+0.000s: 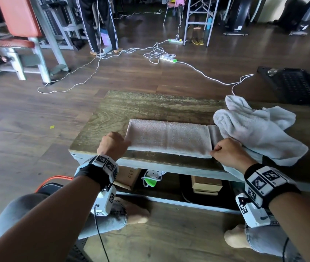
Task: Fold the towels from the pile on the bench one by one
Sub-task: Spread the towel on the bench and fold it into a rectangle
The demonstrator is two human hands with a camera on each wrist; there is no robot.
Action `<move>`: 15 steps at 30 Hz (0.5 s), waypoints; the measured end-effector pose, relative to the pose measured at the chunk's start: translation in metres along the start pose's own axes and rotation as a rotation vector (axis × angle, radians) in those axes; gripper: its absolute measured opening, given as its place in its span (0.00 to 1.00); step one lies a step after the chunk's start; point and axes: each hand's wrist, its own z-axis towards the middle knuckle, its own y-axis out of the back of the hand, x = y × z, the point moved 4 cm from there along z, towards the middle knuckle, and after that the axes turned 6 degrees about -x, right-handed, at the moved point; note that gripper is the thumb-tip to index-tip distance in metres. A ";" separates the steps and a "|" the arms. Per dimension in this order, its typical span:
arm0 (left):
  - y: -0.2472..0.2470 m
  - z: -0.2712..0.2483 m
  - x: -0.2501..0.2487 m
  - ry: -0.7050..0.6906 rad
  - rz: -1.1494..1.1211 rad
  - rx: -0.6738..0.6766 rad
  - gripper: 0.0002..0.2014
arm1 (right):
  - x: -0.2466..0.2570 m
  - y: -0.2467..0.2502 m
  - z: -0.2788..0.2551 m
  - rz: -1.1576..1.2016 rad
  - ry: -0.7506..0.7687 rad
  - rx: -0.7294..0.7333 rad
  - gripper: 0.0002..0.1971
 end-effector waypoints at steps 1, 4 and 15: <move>0.001 -0.001 -0.001 0.012 -0.014 -0.017 0.23 | 0.000 0.002 -0.001 0.003 0.003 0.001 0.19; 0.006 0.000 -0.002 0.032 -0.013 -0.064 0.16 | 0.001 0.006 -0.002 0.016 0.014 0.004 0.19; -0.015 -0.012 0.000 -0.506 0.205 0.010 0.15 | 0.018 -0.016 -0.018 0.029 0.483 -0.171 0.04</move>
